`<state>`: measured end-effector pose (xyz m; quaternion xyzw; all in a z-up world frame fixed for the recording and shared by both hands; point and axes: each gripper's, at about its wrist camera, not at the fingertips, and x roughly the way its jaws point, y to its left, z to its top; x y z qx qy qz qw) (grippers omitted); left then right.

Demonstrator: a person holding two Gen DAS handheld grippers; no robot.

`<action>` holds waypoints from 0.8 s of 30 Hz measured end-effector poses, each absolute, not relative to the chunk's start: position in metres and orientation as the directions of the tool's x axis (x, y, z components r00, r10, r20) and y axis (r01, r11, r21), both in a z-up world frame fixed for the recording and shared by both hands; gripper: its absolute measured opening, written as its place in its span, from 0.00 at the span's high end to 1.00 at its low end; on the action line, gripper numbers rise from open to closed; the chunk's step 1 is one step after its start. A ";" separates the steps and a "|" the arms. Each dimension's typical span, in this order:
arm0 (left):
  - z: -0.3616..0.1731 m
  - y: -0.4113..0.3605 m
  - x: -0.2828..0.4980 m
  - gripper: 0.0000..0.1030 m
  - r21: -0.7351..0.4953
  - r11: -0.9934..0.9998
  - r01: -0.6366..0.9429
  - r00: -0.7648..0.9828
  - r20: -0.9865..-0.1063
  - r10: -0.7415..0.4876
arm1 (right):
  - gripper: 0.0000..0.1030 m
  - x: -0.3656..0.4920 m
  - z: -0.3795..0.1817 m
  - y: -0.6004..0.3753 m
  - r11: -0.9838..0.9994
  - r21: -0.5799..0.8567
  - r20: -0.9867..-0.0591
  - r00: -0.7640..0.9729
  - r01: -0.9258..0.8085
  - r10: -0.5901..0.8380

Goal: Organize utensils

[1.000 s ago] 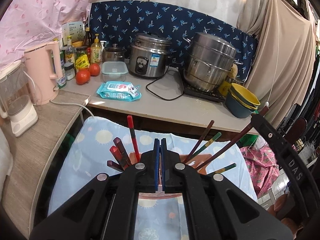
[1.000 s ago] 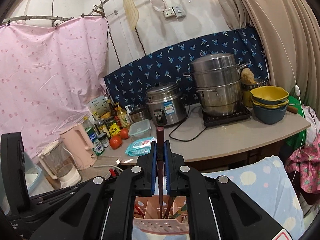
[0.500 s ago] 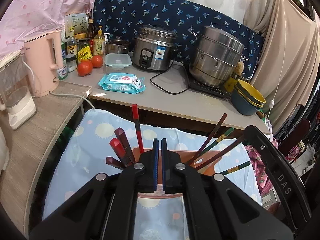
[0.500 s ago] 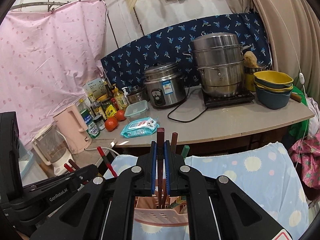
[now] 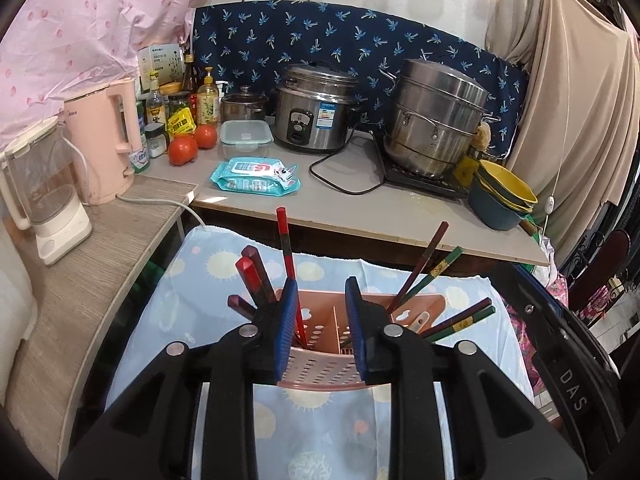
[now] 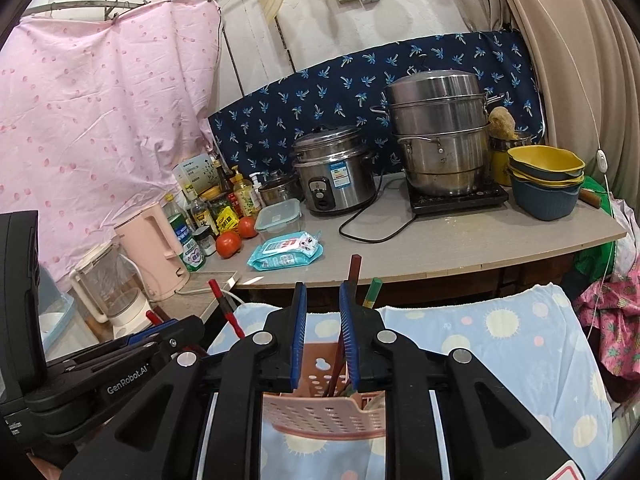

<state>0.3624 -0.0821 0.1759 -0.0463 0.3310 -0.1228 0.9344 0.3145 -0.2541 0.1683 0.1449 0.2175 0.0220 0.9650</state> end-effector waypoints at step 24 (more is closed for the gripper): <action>0.156 -0.074 0.284 0.55 -0.049 0.989 0.142 0.749 -0.648 -0.140 | 0.68 0.226 0.145 -0.238 0.972 0.234 -0.517 0.848 0.009 0.116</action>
